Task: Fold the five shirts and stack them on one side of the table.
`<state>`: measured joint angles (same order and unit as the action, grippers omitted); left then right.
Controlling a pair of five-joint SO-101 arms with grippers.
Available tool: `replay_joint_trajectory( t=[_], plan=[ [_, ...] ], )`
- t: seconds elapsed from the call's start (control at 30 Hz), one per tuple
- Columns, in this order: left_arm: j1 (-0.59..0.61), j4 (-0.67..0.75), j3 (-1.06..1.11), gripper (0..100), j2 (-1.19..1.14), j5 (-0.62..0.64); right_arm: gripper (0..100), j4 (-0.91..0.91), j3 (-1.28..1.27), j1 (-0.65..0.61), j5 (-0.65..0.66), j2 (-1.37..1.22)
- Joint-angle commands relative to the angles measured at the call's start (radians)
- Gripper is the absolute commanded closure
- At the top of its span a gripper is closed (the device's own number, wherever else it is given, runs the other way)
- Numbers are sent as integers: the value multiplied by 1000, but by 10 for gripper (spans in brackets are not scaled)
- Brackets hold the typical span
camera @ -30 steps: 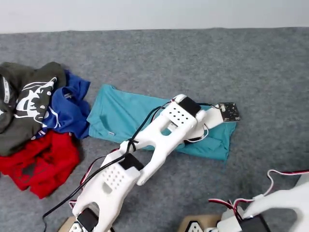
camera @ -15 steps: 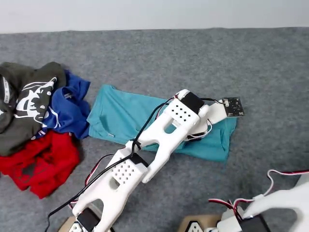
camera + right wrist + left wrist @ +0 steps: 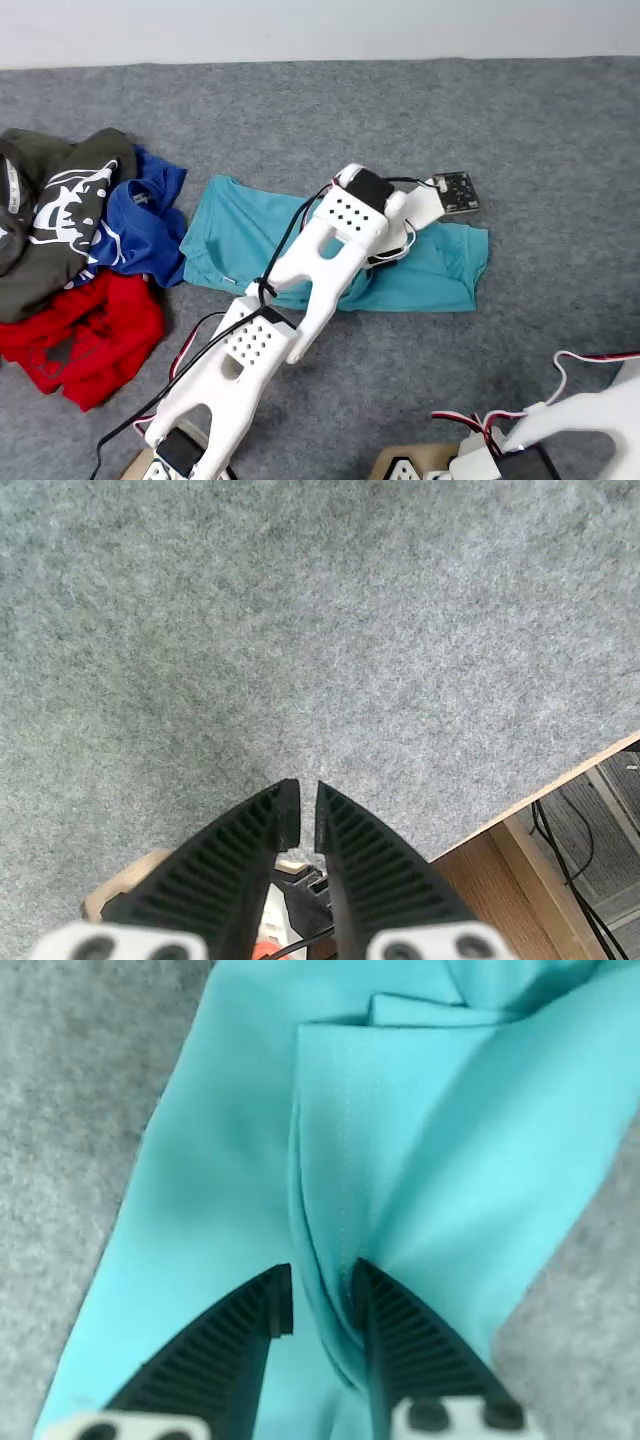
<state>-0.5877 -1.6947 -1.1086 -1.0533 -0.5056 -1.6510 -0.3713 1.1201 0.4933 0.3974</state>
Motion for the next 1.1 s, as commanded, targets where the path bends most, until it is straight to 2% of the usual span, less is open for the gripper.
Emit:
replay_joint_trajectory(
  t=[0.0,0.4,0.63,0.87,1.07],
  plan=[
    [-5,-54,-76,887,15,-11,960,1,5,-10,9,30],
    [-80,-60,-4,891,18,-9,960,1,5,-10,9,36],
    [-92,-60,31,892,181,-3,960,1,5,-10,9,36],
    [-101,-58,294,892,391,-3,960,1,5,-10,9,36],
    [-86,-25,503,893,436,-8,960,1,5,-10,9,36]
  ],
)
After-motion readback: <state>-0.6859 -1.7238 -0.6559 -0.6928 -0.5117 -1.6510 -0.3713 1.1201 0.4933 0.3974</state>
